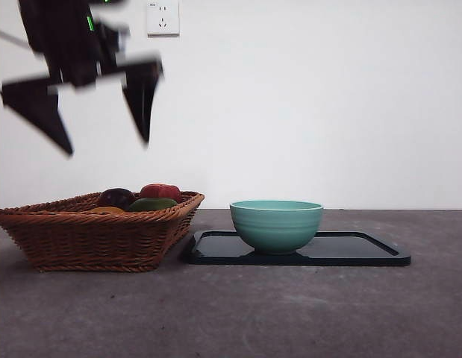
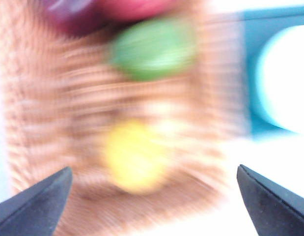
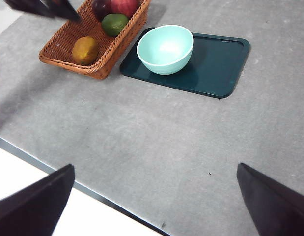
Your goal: Pick up the wifruite, put it on the bowl, pick up the plate, put it on desk
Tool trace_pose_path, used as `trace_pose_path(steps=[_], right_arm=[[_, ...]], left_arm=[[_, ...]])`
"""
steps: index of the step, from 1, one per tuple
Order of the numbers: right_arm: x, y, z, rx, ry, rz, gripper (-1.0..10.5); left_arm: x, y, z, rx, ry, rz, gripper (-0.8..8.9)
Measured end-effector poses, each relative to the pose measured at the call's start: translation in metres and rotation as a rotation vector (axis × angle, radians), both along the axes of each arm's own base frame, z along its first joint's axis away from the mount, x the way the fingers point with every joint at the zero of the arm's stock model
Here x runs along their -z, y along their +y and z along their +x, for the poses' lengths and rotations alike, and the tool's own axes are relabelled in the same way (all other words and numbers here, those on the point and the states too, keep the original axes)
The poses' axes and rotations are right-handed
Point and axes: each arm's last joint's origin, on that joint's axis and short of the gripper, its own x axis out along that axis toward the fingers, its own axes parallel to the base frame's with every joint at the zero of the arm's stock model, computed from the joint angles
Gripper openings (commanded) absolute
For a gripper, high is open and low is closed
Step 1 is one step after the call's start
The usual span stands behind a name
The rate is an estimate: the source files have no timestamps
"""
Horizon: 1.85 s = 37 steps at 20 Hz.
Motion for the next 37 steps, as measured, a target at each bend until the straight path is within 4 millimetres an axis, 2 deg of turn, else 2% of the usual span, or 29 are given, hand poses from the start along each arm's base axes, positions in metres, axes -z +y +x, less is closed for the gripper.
trace_pose_path(steps=[2, 5, 8, 11, 14, 21, 25, 32, 34, 37], right_arm=[[0.0, 0.0, 0.0, 0.0, 0.0, 0.0, 5.6], [0.0, 0.0, 0.0, 0.0, 0.0, 0.0, 5.6], [0.0, 0.0, 0.0, 0.0, 0.0, 0.0, 5.6], [0.0, 0.0, 0.0, 0.0, 0.0, 0.0, 5.6], [0.0, 0.0, 0.0, 0.0, 0.0, 0.0, 5.6], [0.0, 0.0, 0.0, 0.003, 0.002, 0.005, 5.6], [0.0, 0.0, 0.0, 0.009, 0.007, 0.012, 5.6], [-0.002, 0.001, 0.002, 0.051, 0.032, 0.074, 5.6], [-0.003, 0.006, 0.011, 0.047, 0.072, 0.08, 5.6], [-0.006, 0.023, 0.04, 0.019, 0.153, 0.068, 5.6]], left_arm=[[-0.027, 0.008, -0.025, 0.092, -0.018, -0.085, 5.72], [-0.057, 0.026, -0.069, 0.161, -0.033, -0.096, 6.58], [-0.078, 0.044, -0.111, 0.212, -0.065, -0.09, 6.57], [-0.096, 0.06, -0.153, 0.364, -0.139, -0.152, 6.56], [-0.107, 0.073, -0.187, 0.435, -0.22, -0.199, 6.55], [-0.116, 0.1, -0.252, 0.491, -0.358, -0.244, 6.56], [-0.116, 0.111, -0.277, 0.533, -0.43, -0.27, 6.56], [-0.116, 0.117, -0.289, 0.575, -0.461, -0.288, 6.56], [-0.116, 0.117, -0.289, 0.583, -0.46, -0.291, 6.56], [-0.116, 0.117, -0.289, 0.584, -0.461, -0.291, 6.56]])
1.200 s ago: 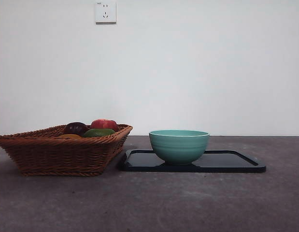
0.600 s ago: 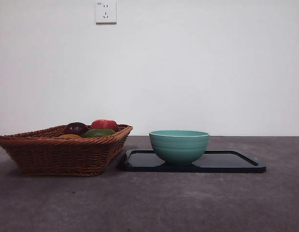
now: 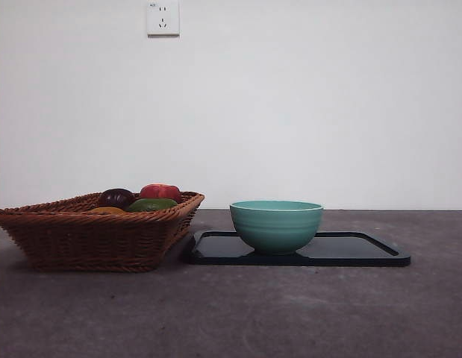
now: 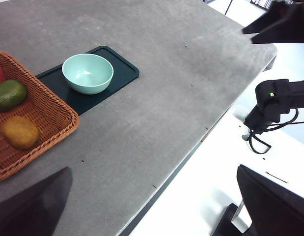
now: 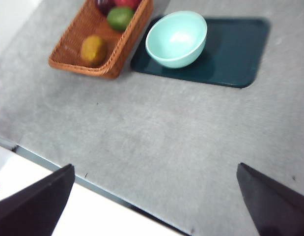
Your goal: Pick up the wifruite, put it on the bowl, pick up the plate, put it on desk
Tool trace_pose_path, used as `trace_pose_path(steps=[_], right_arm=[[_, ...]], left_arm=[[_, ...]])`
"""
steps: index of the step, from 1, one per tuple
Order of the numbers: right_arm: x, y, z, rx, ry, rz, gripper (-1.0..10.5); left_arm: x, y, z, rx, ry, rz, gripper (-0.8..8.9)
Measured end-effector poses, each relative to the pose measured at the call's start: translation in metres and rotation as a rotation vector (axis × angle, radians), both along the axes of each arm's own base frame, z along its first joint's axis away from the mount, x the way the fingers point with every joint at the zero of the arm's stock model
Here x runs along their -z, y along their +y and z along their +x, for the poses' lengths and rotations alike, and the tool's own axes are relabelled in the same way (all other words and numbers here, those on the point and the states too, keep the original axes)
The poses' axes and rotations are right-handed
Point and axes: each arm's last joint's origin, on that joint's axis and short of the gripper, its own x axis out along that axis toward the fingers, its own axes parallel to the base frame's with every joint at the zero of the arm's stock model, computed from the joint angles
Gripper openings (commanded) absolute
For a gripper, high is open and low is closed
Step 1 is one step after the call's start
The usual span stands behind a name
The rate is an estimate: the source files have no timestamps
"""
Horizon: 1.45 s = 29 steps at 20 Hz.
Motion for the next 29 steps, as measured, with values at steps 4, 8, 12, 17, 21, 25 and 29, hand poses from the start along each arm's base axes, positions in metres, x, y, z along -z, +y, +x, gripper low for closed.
trace_pose_path(steps=[4, 8, 12, 17, 21, 25, 29], right_arm=[[0.002, 0.024, 0.047, -0.011, 0.139, -0.06, 5.6], [0.006, 0.053, 0.104, -0.011, 0.288, -0.136, 5.6], [0.011, 0.082, 0.162, -0.015, 0.394, -0.194, 5.6], [0.025, 0.113, 0.232, -0.033, 0.462, -0.25, 5.6], [0.042, 0.129, 0.278, -0.035, 0.49, -0.273, 5.6], [0.069, 0.134, 0.312, -0.01, 0.53, -0.323, 5.6], [0.098, 0.131, 0.334, 0.014, 0.558, -0.349, 5.6]], left_arm=[[0.0, 0.0, 0.0, 0.0, 0.001, 0.0, 6.56], [0.0, 0.0, 0.0, 0.0, 0.0, 0.0, 6.56], [0.0, 0.0, 0.0, 0.004, -0.005, 0.004, 6.56], [0.0, 0.0, 0.0, 0.008, -0.011, 0.009, 6.56], [0.0, 0.0, 0.0, 0.009, -0.011, 0.01, 6.56], [0.0, 0.0, 0.0, 0.009, -0.01, 0.011, 6.56], [0.0, 0.0, 0.0, 0.009, -0.009, 0.011, 6.56]])
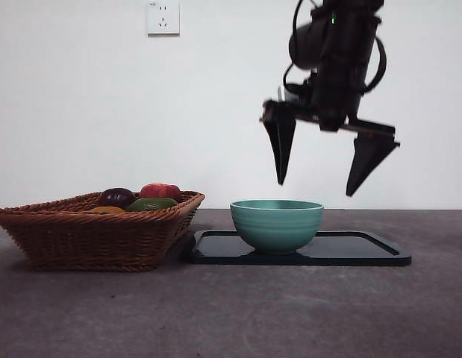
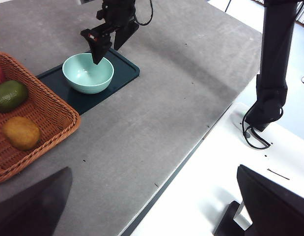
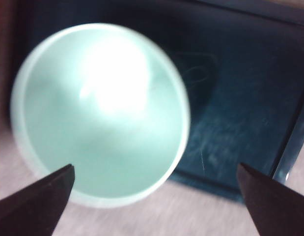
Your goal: Pick up the wifruite, put it on the bowl, pick up the plate, put it on desk
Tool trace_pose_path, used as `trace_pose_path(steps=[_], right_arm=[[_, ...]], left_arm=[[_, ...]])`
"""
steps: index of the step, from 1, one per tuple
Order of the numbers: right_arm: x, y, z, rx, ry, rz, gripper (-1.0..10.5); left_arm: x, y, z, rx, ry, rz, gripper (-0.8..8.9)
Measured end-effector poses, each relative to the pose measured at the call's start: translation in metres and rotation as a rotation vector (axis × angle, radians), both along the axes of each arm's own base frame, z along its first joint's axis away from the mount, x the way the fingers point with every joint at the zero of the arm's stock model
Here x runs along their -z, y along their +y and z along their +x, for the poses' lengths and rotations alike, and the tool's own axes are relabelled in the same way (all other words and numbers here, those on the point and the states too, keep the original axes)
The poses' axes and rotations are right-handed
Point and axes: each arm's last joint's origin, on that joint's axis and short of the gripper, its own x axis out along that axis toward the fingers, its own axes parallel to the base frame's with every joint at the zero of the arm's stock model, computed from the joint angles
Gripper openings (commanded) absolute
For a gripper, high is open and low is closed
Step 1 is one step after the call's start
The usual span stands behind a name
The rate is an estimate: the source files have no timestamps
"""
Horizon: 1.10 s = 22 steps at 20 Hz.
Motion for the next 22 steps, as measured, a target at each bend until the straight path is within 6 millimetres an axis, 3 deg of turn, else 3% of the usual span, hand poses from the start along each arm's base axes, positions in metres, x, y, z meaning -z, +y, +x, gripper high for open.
trace_pose_path(steps=[4, 11, 13, 15, 20, 22], right_arm=[[0.024, -0.006, 0.017, 0.023, 0.011, -0.006, 5.5], [0.032, -0.009, 0.027, 0.036, -0.024, 0.017, 1.9], [0.038, -0.007, 0.028, 0.023, 0.013, 0.061, 1.4], [0.048, -0.005, 0.03, 0.021, 0.044, 0.066, 0.1], [0.05, -0.005, 0.029, 0.028, 0.067, 0.054, 0.0], [0.042, -0.008, 0.024, 0.032, 0.073, 0.017, 0.1]], left_arm=[[0.001, 0.0, -0.001, 0.0, 0.015, 0.009, 6.56], [0.002, 0.001, -0.001, 0.0, 0.019, 0.011, 6.56], [0.002, 0.001, -0.001, 0.0, 0.019, 0.012, 6.56], [0.002, 0.001, -0.001, 0.0, 0.02, 0.012, 6.56], [0.002, 0.001, -0.001, 0.0, 0.02, 0.013, 6.56], [0.002, 0.001, -0.001, 0.0, 0.021, 0.012, 6.56]])
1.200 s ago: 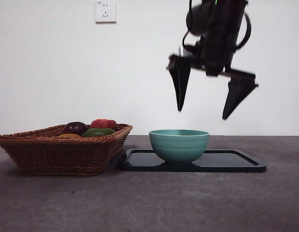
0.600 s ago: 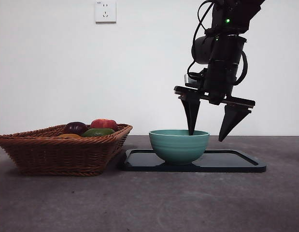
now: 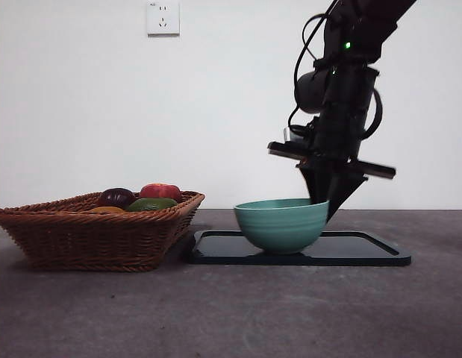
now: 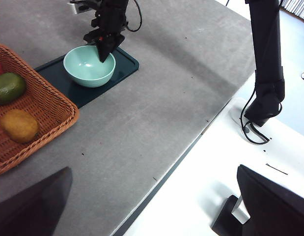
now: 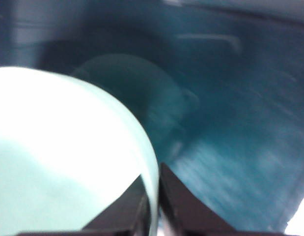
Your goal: Pick up the wifruite, put it on the bowl, pick up the plate, put it on desk
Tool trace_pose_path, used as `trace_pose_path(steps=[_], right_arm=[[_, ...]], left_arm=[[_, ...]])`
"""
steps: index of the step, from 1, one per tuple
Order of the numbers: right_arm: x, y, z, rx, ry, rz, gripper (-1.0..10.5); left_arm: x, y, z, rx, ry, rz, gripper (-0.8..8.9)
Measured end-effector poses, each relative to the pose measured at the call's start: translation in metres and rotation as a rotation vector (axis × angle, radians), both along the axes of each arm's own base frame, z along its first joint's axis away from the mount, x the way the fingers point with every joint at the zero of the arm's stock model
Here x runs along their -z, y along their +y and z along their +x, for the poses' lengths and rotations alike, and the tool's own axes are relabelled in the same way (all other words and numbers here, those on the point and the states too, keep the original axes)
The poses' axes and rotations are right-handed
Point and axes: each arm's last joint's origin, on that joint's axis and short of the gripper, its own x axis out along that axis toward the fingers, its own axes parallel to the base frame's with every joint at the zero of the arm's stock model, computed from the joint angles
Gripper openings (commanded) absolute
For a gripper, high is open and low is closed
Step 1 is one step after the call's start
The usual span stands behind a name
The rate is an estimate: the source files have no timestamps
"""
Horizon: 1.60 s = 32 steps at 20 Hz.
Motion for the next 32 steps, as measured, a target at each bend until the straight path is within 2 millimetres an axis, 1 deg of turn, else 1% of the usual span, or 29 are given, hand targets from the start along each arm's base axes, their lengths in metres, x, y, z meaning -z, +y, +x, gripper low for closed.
trace_pose_path(steps=[2, 4, 6, 8, 10, 11, 13, 15, 16, 17, 19, 22, 27, 29, 32], right_arm=[[-0.024, -0.005, -0.011, -0.022, -0.021, -0.008, 0.1], [-0.06, -0.012, -0.032, -0.057, -0.045, -0.011, 0.1], [-0.085, -0.018, -0.05, -0.085, -0.061, -0.014, 0.1], [-0.111, -0.016, -0.071, -0.121, -0.13, 0.006, 0.1], [-0.128, -0.015, -0.099, -0.161, -0.172, 0.021, 0.1], [-0.131, -0.016, -0.114, -0.179, -0.182, 0.026, 0.1], [-0.125, -0.016, -0.134, -0.208, -0.178, 0.027, 0.1], [-0.11, -0.015, -0.156, -0.241, -0.175, 0.03, 0.1], [-0.098, -0.015, -0.17, -0.247, -0.171, 0.036, 0.1], [-0.093, -0.015, -0.175, -0.245, -0.171, 0.041, 0.1], [-0.072, -0.01, -0.188, -0.233, -0.159, 0.054, 0.1], [-0.041, -0.001, -0.194, -0.205, -0.117, 0.057, 0.1], [-0.008, 0.009, -0.195, -0.148, -0.095, 0.074, 0.1], [0.0, 0.011, -0.193, -0.121, -0.077, 0.071, 0.1], [0.003, 0.013, -0.19, -0.099, -0.076, 0.077, 0.1]], left_arm=[[0.0, 0.0, 0.0, 0.0, 0.003, 0.001, 6.56], [0.0, 0.0, 0.0, 0.0, 0.003, 0.001, 6.56], [0.0, 0.0, 0.0, 0.0, 0.003, 0.001, 6.56], [0.0, 0.0, 0.0, 0.0, 0.003, 0.001, 6.56], [0.0, 0.0, 0.0, 0.0, 0.003, 0.001, 6.56], [0.0, 0.0, 0.0, 0.0, 0.002, 0.001, 6.56], [0.0, 0.0, 0.0, -0.001, 0.002, 0.001, 6.56], [0.0, 0.0, 0.0, 0.0, 0.002, 0.001, 6.56], [0.0, 0.0, 0.0, 0.0, 0.001, 0.0, 6.56], [0.0, 0.0, 0.0, 0.0, -0.001, -0.001, 6.56], [0.0, 0.0, 0.0, -0.001, -0.001, -0.001, 6.56], [0.0, 0.0, 0.0, 0.0, -0.002, -0.001, 6.56], [0.0, 0.0, 0.0, -0.001, -0.002, -0.001, 6.56], [0.0, 0.0, 0.0, 0.0, -0.002, -0.001, 6.56], [0.0, 0.0, 0.0, 0.0, -0.002, -0.001, 6.56]])
